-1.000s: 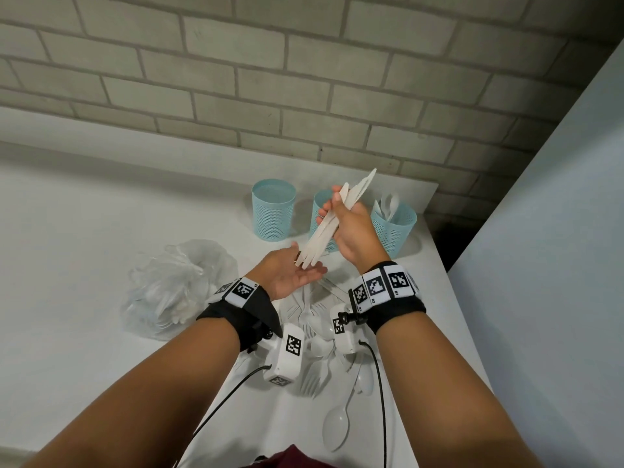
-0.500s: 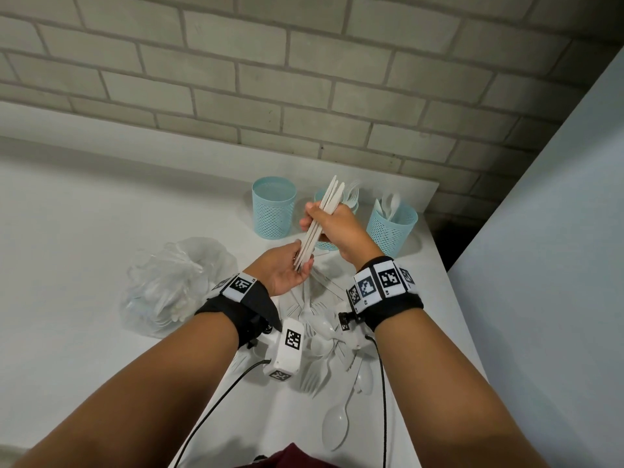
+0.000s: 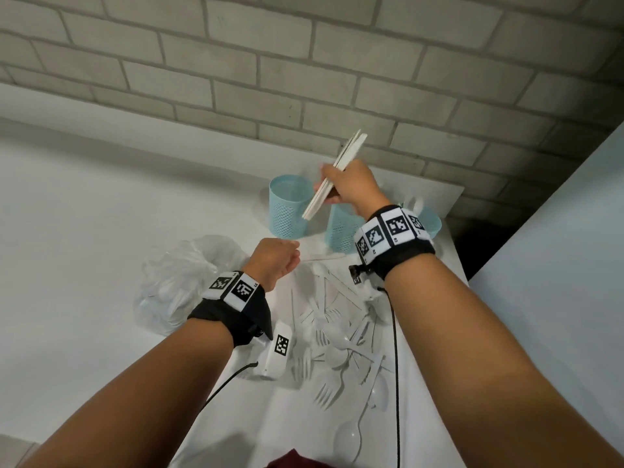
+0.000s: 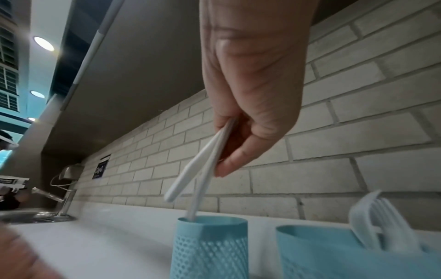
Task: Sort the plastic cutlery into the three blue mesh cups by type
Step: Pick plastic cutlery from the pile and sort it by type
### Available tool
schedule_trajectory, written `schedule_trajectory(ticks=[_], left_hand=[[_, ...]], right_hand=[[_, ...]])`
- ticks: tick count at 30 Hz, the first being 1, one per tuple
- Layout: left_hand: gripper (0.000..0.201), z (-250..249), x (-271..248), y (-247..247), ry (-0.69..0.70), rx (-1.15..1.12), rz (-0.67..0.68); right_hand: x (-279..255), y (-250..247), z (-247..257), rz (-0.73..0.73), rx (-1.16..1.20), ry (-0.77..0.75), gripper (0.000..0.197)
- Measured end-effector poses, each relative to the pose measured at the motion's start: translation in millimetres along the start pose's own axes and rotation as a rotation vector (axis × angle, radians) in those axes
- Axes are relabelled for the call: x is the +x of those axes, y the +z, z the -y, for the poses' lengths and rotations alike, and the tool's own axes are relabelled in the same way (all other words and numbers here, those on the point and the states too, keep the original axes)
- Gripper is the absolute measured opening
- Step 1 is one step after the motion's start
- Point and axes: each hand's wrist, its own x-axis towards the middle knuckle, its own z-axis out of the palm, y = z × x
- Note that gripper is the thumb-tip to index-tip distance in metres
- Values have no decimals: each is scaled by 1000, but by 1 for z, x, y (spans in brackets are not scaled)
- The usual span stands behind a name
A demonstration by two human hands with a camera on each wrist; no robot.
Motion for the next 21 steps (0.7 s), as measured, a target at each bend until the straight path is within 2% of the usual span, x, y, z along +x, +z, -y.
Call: schedule_trajectory(ticks=[5, 9, 12, 13, 15, 17, 19, 21], left_hand=[[25, 0, -2, -15, -10, 207, 15], [18, 8, 2, -22, -56, 426, 39], [4, 12, 5, -22, -35, 714, 62], [5, 13, 6, -22, -4, 839, 67], [17, 13, 8, -18, 73, 1091, 57], [40, 13, 9, -12, 115, 1282, 9], [64, 14, 9, -5, 104, 1437, -7], [88, 16, 11, 0, 106, 1529, 45]], right_hand=[[36, 23, 10, -108, 142, -120, 17], [54, 48, -3, -72, 67, -163, 20], [61, 63, -21, -24, -10, -124, 16], [62, 65, -27, -14, -34, -112, 14], [65, 66, -35, -8, -51, -85, 11], [65, 63, -37, -14, -78, -95, 15], [66, 59, -35, -1, -125, -110, 10], [64, 52, -31, 37, -156, -121, 25]])
